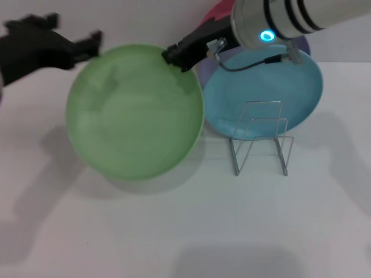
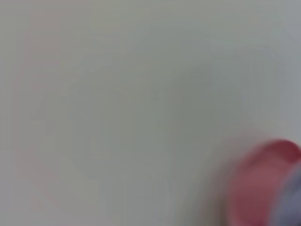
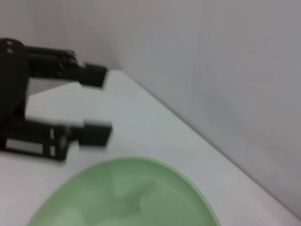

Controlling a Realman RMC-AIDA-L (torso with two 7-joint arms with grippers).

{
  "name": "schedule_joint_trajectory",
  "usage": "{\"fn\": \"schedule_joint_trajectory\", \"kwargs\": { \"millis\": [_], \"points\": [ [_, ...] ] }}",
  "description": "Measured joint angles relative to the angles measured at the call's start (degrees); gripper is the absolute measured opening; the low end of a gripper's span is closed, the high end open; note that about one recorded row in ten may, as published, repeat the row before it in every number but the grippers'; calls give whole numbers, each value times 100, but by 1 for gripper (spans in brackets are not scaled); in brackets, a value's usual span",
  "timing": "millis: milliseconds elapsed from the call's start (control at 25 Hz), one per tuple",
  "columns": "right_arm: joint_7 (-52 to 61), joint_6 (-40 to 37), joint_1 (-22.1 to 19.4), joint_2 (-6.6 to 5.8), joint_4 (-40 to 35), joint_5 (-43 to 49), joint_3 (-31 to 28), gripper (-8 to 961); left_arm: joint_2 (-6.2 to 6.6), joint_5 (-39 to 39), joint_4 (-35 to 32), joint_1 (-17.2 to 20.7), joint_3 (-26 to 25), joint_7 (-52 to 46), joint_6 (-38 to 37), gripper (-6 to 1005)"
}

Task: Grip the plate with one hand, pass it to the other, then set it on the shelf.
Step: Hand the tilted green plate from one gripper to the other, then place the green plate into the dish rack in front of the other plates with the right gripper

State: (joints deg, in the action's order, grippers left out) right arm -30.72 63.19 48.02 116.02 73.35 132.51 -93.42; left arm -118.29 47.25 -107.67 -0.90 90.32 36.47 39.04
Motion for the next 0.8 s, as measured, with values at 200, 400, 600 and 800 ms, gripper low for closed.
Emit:
{"fn": "schedule_joint_trajectory", "kwargs": {
  "millis": [200, 400, 600, 800],
  "points": [
    [-244, -119, -632, 193, 916, -41, -455, 35, 0, -13, 185, 547, 363, 79, -1622, 815],
    [-1108, -714, -1708, 315, 1994, -803, -544, 31, 16, -44, 968, 1030, 1231, 216, -4374, 814],
    [-2955, -1384, -3020, 310, 2297, -3143, -693, 24, 6, -46, 2353, 932, 1961, -121, -7227, 814],
    [-4826, -1437, -3782, 315, 1981, -4888, -867, 22, 15, -520, 4764, 259, 2638, -1357, -10560, 814]
  ]
}}
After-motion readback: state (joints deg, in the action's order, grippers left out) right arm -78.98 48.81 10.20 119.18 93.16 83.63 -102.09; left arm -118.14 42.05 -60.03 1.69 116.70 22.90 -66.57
